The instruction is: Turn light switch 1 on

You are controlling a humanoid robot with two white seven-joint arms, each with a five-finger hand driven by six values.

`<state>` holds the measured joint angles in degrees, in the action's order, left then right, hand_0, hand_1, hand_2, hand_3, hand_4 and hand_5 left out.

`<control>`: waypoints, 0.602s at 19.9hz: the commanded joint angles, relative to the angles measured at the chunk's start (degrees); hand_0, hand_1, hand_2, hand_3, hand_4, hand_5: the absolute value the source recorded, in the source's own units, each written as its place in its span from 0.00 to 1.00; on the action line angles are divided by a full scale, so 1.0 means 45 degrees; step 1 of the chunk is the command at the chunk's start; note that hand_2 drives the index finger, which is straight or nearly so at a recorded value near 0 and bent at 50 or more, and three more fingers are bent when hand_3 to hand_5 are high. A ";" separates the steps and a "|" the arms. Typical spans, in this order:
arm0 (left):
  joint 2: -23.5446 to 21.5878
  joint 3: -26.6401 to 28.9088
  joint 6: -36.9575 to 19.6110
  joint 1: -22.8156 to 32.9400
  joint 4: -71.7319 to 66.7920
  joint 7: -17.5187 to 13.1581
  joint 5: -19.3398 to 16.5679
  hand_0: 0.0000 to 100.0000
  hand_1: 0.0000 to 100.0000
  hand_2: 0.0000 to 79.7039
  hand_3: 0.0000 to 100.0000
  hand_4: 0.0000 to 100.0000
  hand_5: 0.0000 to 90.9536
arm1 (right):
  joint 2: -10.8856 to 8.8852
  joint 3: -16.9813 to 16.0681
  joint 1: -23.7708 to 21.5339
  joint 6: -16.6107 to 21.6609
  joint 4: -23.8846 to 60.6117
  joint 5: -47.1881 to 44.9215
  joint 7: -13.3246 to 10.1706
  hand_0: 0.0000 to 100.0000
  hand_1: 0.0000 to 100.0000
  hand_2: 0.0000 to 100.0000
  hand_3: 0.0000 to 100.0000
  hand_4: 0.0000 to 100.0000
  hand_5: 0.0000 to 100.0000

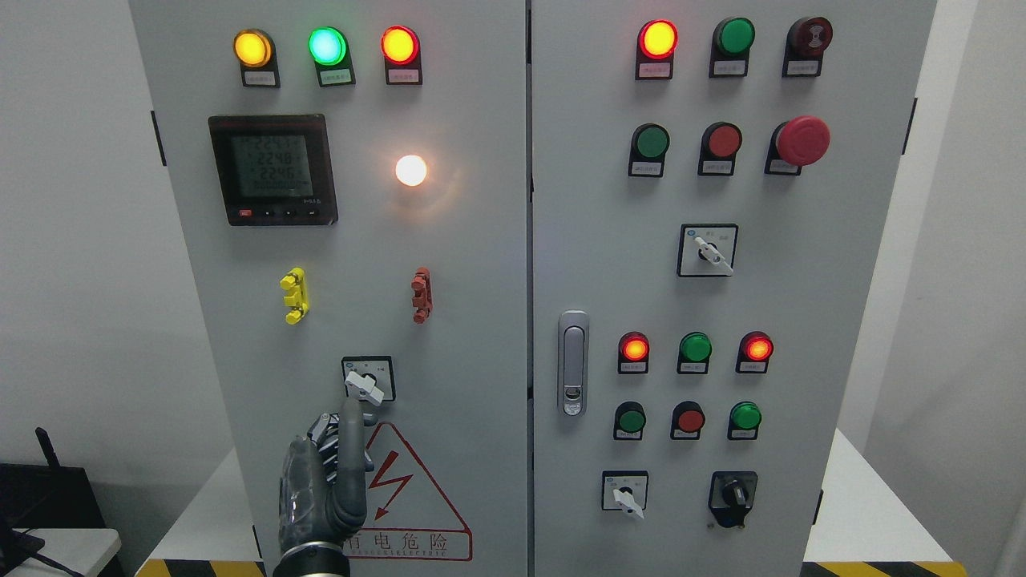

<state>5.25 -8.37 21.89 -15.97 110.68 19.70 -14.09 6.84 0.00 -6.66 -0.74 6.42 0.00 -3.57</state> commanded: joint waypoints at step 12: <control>-0.0443 0.6461 -0.8237 0.4877 -0.1798 -0.5682 0.1881 0.00 0.00 0.50 0.83 0.86 0.69 | 0.0003 0.0215 -0.0005 0.0008 0.0000 -0.0313 -0.0008 0.12 0.39 0.00 0.00 0.00 0.00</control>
<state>4.24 1.92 -7.25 -0.06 110.47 -0.04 -9.52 6.84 0.00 -6.66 -0.76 6.42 0.00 -3.57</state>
